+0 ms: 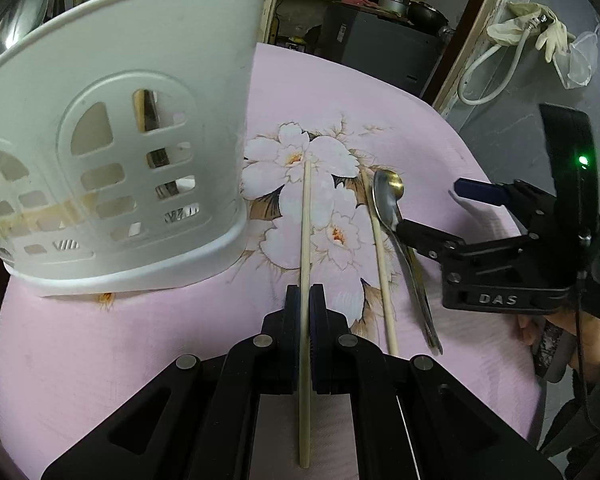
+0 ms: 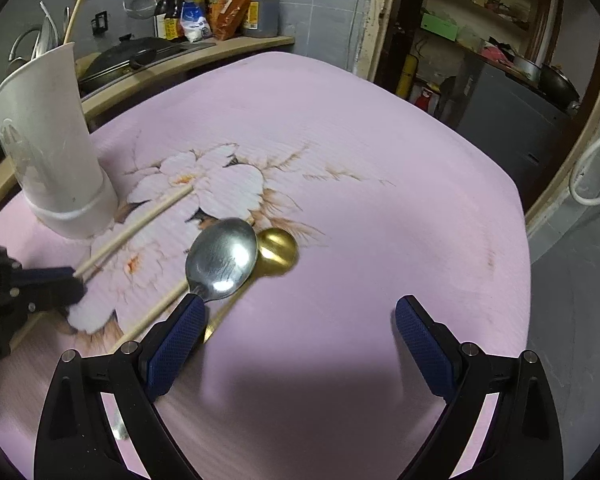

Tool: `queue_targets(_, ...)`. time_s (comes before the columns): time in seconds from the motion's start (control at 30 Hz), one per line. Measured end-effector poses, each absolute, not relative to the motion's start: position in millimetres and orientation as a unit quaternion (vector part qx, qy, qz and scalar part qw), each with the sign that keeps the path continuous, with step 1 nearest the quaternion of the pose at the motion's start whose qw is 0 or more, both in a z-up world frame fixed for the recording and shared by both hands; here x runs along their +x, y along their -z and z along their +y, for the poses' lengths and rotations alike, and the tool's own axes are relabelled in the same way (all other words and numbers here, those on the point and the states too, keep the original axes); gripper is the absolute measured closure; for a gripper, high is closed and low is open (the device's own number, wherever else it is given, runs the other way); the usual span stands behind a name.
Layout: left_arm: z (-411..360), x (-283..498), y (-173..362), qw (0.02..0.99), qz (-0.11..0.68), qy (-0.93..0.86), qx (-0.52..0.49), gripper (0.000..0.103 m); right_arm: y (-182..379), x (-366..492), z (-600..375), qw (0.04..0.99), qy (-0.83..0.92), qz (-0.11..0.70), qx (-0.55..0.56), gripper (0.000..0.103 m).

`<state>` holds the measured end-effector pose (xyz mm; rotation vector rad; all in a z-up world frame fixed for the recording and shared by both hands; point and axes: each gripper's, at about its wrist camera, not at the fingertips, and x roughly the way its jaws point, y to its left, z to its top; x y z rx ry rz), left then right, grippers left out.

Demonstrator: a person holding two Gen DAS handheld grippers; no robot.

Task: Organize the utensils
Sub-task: 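Grasp the wooden chopstick with the left tool while the right tool approaches the gold spoon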

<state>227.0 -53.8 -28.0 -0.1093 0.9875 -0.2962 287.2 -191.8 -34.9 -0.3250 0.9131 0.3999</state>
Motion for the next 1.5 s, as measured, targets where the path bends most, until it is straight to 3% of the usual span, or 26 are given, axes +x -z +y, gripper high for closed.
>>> queue_targets(0.2, -43, 220, 28, 0.867, 0.472, 0.145, -0.064, 0.101, 40, 296, -186, 0.866, -0.191, 0.441, -0.137, 0.007)
queue_targets(0.5, -27, 213, 29, 0.866, 0.467, 0.155, -0.086, 0.101, 39, 299, -192, 0.868, -0.183, 0.447, -0.114, 0.028)
queue_targets(1.07, -21, 223, 33, 0.864, 0.460, 0.169, -0.117, 0.101, 44, 305, -177, 0.857, -0.194, 0.457, -0.139, 0.028)
queue_targets(1.23, -19, 223, 34, 0.864, 0.460, 0.170, -0.117, 0.101, 42, 309, -177, 0.860, -0.206, 0.452, -0.119, 0.067)
queue_targets(1.3, -18, 222, 34, 0.864, 0.459, 0.169, -0.116, 0.101, 42, 304, -174, 0.858, -0.215, 0.448, -0.128, 0.076)
queue_targets(1.5, -15, 214, 30, 0.866, 0.460, 0.155, -0.118, 0.101, 41, 292, -177, 0.853, -0.223, 0.448, -0.145, 0.078)
